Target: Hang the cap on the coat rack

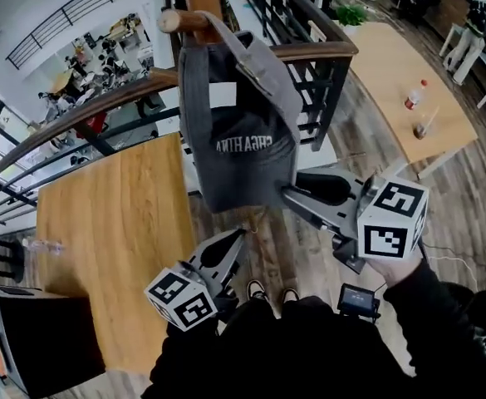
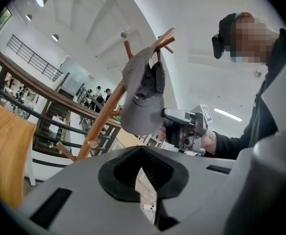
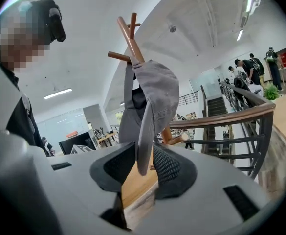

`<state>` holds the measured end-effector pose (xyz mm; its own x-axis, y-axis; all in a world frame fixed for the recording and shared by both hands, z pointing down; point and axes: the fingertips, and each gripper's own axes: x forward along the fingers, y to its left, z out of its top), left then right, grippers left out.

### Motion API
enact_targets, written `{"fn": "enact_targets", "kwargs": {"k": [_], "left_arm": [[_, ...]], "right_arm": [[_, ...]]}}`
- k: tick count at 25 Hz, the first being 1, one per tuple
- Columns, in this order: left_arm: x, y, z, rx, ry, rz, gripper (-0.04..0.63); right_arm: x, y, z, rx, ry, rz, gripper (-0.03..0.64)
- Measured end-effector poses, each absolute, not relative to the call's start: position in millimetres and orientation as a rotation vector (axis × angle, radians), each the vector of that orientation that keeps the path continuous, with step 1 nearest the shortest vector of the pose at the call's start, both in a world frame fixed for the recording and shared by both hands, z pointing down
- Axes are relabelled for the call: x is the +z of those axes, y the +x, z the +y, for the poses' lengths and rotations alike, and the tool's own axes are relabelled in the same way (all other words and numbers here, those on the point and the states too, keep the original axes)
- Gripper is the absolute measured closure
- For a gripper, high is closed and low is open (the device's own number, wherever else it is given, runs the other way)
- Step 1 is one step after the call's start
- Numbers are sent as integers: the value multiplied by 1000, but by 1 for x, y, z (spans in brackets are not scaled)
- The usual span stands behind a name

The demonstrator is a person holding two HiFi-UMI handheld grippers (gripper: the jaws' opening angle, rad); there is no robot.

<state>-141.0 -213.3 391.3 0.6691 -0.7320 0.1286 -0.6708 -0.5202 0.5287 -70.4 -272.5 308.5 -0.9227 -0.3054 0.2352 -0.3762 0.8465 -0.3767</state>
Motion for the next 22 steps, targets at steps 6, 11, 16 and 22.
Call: {"fn": "enact_targets", "kwargs": {"k": [6, 11, 16, 22], "left_arm": [[391, -131, -186, -108, 2332, -1094, 595], [377, -97, -173, -73, 2402, -1036, 595], [351, -68, -158, -48, 2483, -953, 595], [312, -33, -152, -36, 2604, -886, 595]], "right_arm": [[309, -36, -249, 658, 556, -2881, 505], [317, -7, -227, 673, 530, -2890, 480], [317, 13, -205, 676, 530, -2912, 469], [311, 44, -192, 634, 572, -2926, 490]]}}
